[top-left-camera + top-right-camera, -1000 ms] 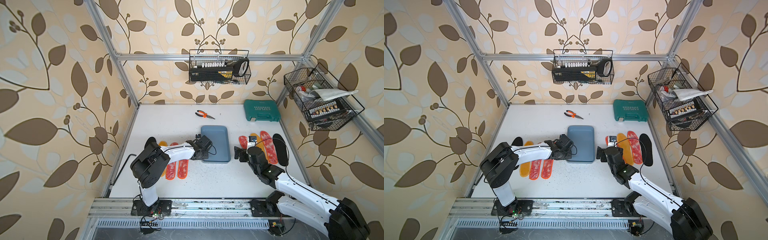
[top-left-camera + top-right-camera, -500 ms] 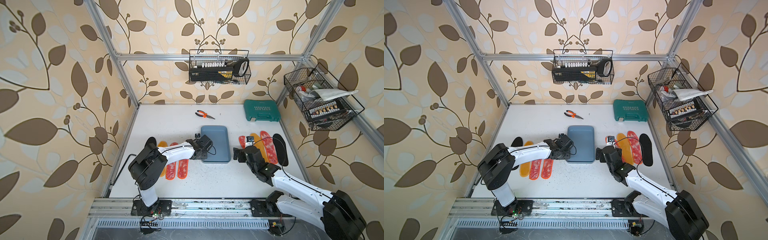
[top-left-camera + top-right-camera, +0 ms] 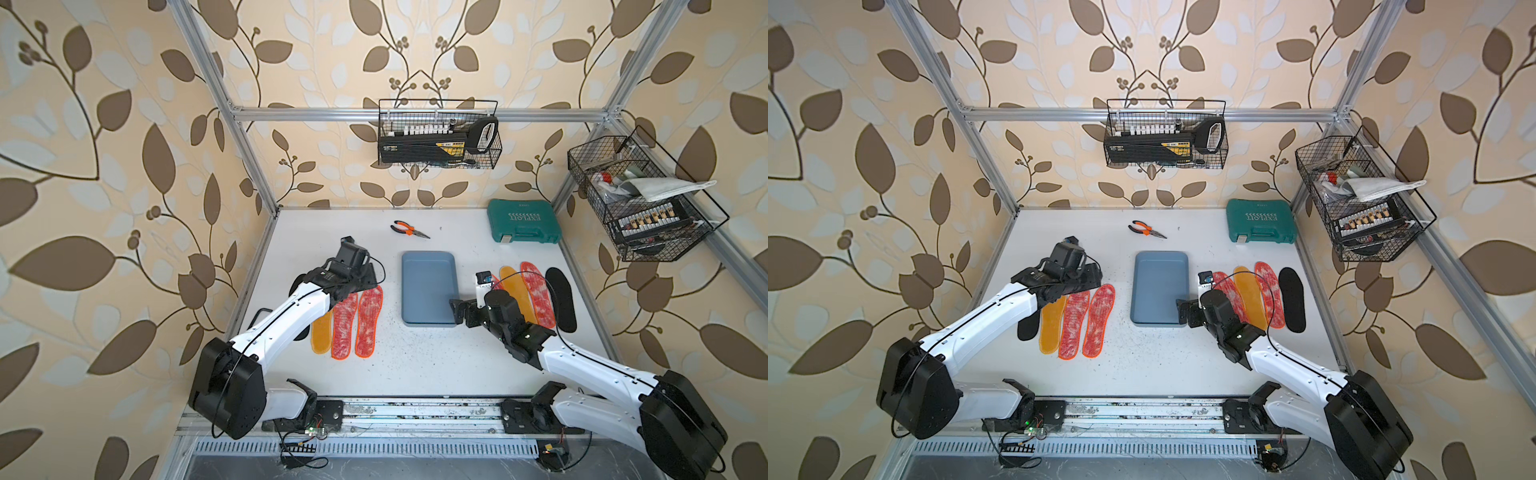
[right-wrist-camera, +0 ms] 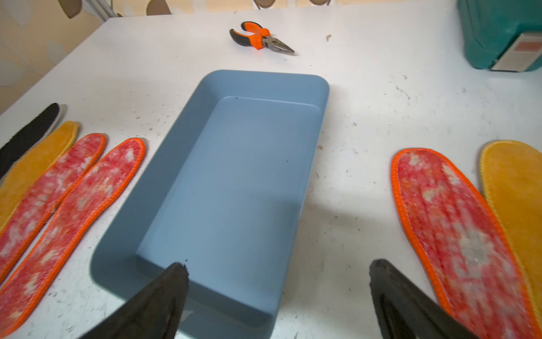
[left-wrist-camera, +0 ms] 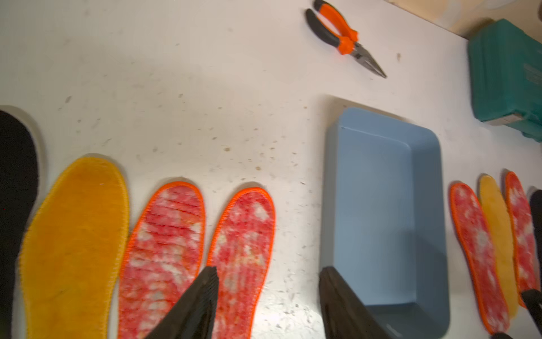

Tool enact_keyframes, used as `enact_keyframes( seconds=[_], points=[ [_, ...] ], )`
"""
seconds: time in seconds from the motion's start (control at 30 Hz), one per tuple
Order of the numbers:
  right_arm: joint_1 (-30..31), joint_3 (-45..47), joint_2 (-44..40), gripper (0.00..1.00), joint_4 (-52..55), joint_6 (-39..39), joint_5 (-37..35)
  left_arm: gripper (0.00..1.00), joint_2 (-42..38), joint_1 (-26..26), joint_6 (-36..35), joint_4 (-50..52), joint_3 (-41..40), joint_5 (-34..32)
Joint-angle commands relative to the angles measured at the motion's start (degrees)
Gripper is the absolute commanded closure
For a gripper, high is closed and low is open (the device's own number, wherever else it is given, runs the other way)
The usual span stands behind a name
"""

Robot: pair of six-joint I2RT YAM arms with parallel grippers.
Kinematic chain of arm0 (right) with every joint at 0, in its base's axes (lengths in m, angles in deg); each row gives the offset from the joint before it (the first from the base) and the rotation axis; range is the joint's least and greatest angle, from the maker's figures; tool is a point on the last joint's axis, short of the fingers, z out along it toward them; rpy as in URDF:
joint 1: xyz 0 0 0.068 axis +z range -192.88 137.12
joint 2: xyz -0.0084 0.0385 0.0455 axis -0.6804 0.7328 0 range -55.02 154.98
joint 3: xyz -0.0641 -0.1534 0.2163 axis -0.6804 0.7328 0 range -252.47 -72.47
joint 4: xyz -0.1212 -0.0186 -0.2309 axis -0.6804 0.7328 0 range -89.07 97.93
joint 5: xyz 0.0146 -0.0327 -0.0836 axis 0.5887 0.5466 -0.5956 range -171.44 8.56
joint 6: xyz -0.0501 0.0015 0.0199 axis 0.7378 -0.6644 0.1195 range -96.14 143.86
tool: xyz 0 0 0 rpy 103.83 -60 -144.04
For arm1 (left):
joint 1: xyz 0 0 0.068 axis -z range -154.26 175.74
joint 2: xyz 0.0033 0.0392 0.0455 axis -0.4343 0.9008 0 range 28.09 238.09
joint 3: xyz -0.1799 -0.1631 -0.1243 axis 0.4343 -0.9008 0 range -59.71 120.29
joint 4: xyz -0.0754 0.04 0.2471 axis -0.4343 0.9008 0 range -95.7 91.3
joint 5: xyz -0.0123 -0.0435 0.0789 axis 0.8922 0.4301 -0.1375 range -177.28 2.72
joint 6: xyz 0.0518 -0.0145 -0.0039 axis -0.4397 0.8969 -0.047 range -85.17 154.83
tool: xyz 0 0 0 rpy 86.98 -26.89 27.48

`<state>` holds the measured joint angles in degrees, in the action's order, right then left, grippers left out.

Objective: Put the insoles into the storage box
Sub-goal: Place the storage box at the center of the board.

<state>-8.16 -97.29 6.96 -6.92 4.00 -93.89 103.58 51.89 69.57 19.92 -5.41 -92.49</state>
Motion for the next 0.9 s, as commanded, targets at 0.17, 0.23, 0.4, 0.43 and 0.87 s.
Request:
enact_keyframes(
  seconds=[0.17, 0.23, 0.4, 0.43, 0.87],
  points=[
    [0.59, -0.42, -0.48, 0.02, -2.19, 0.60, 1.21, 0.51, -0.12, -1.58, -3.39, -0.45, -6.80, 13.98],
    [0.56, -0.96, -0.28, 0.02, -1.49, 0.27, 1.02, 0.51, -0.12, -1.55, -2.94, -1.58, -8.60, 14.54],
    [0.60, -0.88, -0.45, 0.01, -1.29, -0.17, 0.82, 0.50, 1.60, -1.60, -2.75, -2.18, -10.12, 13.81],
    [0.60, -1.06, -0.36, 0.01, -1.22, -0.10, 1.01, 0.50, 1.90, -1.59, -2.67, -2.56, -10.48, 13.46],
    [0.57, -1.52, -0.81, 0.01, 0.49, -0.04, -0.15, 0.51, 8.81, -1.56, -0.57, -6.66, -12.59, 11.90]
  ],
)
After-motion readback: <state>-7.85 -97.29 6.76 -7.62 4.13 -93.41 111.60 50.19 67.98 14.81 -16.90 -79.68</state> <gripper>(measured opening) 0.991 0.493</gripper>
